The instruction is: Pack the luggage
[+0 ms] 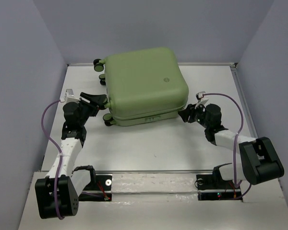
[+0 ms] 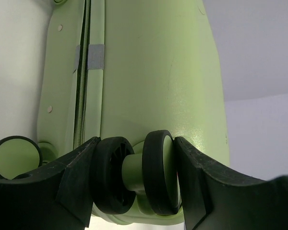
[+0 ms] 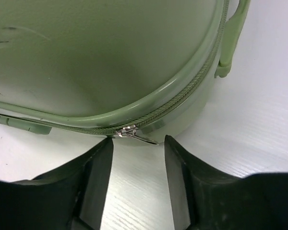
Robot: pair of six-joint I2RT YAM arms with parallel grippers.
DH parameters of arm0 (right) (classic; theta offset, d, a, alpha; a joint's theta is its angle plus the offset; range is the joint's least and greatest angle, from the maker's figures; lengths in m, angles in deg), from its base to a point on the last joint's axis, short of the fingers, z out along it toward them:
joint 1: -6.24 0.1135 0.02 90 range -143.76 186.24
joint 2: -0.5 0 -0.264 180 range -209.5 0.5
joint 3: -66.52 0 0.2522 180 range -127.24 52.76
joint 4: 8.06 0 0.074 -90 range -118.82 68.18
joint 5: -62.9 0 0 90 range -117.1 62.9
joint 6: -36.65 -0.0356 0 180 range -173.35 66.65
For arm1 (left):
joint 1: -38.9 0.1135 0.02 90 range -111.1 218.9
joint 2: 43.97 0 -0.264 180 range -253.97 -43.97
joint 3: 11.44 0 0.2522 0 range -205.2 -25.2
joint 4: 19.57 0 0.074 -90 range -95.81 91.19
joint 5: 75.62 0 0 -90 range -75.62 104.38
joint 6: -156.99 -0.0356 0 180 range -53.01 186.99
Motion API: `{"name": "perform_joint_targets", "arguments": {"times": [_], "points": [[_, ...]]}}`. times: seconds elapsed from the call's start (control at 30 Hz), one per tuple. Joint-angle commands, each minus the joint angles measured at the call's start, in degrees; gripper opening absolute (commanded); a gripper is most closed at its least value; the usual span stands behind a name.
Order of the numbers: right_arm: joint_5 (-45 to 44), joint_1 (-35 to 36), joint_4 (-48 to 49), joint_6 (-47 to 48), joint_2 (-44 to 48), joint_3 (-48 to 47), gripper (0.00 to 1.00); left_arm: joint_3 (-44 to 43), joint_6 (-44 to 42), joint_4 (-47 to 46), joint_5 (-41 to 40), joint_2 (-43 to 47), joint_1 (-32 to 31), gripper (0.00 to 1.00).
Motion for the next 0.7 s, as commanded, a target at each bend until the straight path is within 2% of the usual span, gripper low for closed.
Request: {"name": "perform_joint_targets", "arguments": {"times": [0.0,0.1,0.13,0.23,0.43,0.53,0.57,0.63,0.67], "points": [[-5.1,0.2,8.4,0.4,0.6,-1.2,0.57,1.5,-10.5,-0.3,0.9,-0.2,-0.3,0.06],[-3.6,-0.4,8.3,1.7,-1.2,-2.3,0.59,1.6,-10.4,-0.2,1.0,0.0,-0.3,0.06],[-3.0,-0.4,8.6,1.9,-1.6,-2.6,0.55,1.7,-10.3,-0.3,1.1,0.1,-0.3,0.06],[-1.0,-0.4,12.1,2.0,-3.3,-3.2,0.35,2.0,-10.5,-0.3,1.0,0.2,-0.3,0.06],[0.1,-0.4,13.5,1.6,-2.8,-3.6,0.07,3.1,-10.1,-1.3,1.3,-0.3,-0.2,0.06],[1.7,-0.4,14.4,-1.2,-1.7,-2.5,0.07,3.7,-9.6,-2.1,1.6,-0.4,-0.5,0.06],[1.8,1.6,13.6,-1.9,-0.8,-2.2,0.07,4.2,-9.3,-2.3,1.6,-0.4,-0.8,0.06],[-3.5,6.9,6.5,-0.9,0.4,-3.5,0.07,5.0,-8.9,-2.9,0.4,-0.3,-3.1,0.06],[-10.5,15.4,3.5,1.8,0.8,-4.4,0.07,5.3,-8.5,-3.3,-1.2,-0.4,-5.8,0.06]]}}
